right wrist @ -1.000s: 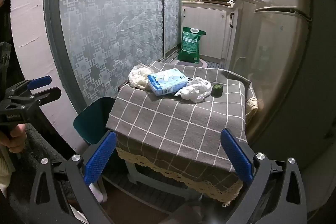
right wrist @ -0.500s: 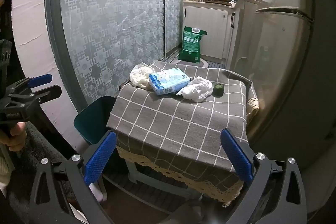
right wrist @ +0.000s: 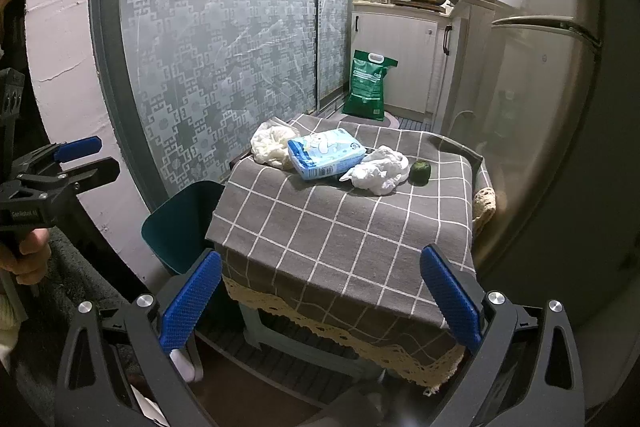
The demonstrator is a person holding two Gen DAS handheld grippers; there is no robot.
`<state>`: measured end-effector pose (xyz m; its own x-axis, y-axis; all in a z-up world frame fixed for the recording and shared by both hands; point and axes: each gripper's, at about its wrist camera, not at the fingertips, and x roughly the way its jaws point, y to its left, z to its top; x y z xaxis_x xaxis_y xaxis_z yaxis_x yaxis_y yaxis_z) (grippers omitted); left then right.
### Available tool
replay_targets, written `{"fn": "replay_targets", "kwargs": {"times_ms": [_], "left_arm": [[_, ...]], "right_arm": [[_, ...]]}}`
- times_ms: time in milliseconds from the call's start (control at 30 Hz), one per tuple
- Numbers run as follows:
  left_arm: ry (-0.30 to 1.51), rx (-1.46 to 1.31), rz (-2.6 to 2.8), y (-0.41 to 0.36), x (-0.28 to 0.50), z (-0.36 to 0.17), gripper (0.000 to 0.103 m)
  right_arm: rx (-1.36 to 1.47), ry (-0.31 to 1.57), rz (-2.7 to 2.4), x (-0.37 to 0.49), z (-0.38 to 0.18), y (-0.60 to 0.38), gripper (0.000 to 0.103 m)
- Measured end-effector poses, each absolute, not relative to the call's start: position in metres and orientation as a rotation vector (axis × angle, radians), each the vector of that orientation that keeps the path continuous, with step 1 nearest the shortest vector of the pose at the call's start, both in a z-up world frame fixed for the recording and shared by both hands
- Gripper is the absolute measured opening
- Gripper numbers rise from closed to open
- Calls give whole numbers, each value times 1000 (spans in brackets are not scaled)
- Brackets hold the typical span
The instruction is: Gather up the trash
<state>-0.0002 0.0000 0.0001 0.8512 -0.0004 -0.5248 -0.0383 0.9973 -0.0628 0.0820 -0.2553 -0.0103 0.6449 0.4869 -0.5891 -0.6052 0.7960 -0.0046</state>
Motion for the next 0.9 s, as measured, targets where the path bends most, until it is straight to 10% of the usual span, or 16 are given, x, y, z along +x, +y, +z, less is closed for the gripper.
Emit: {"fn": "replay_targets", "kwargs": {"times_ms": [900], "left_arm": [[550, -71, 19, 0, 0, 0, 100]], "right_arm": [[-210, 605, 631, 81, -10, -255, 100]]}}
